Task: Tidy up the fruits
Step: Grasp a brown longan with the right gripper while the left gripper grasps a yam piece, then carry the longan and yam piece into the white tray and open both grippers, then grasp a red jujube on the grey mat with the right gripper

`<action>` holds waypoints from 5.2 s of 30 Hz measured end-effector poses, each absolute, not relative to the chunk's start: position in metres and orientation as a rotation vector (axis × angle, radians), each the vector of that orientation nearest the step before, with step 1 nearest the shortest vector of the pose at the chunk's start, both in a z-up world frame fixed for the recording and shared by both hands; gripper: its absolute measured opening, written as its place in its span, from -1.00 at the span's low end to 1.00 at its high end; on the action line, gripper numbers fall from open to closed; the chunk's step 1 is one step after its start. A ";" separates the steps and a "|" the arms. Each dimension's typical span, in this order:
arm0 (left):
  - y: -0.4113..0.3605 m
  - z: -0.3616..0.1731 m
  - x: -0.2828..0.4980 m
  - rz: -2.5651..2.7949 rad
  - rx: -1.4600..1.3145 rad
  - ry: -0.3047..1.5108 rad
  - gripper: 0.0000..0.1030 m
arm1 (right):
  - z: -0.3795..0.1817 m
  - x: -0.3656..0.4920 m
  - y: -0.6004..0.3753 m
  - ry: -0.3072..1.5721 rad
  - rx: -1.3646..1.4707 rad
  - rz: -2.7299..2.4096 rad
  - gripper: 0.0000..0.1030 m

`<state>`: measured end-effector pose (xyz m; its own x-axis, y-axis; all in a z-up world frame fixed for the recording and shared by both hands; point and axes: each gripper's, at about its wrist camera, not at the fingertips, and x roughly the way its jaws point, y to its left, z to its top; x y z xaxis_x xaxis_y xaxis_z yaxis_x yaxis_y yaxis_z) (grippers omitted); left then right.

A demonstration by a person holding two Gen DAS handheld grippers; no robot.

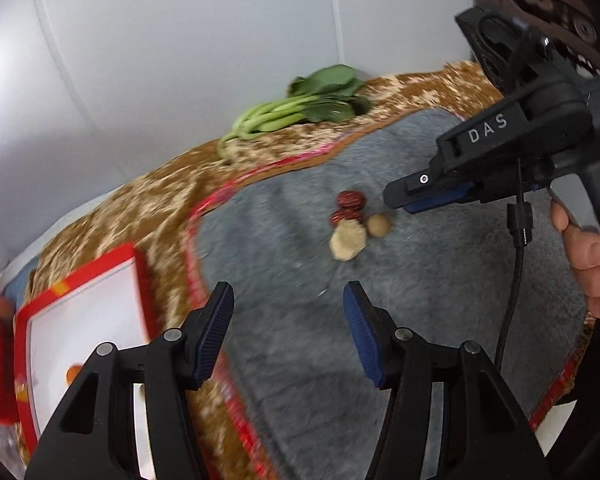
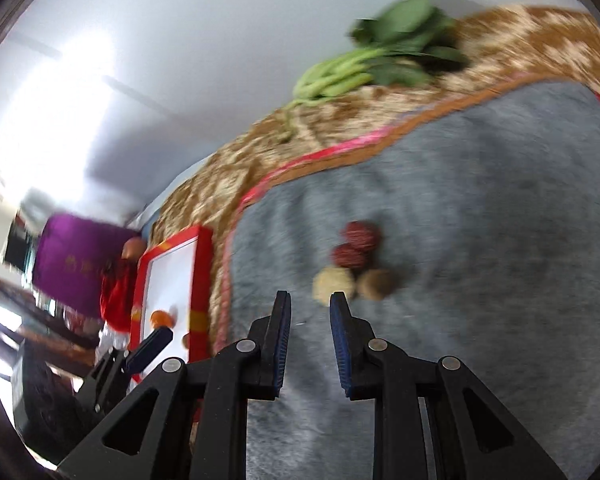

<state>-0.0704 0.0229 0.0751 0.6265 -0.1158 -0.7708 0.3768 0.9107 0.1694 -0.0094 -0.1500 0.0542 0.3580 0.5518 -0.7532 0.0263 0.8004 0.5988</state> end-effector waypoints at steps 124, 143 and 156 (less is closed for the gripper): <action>0.108 0.081 -0.098 0.064 0.346 0.830 0.09 | 0.011 0.030 -0.103 1.276 0.489 0.247 -0.35; -0.011 0.055 -0.031 -0.364 0.258 0.879 0.09 | 0.035 0.005 -0.216 1.188 0.693 0.176 -0.46; -0.018 0.023 -0.002 -0.357 0.200 0.963 -0.26 | 0.045 -0.001 -0.215 1.172 0.686 0.232 -0.46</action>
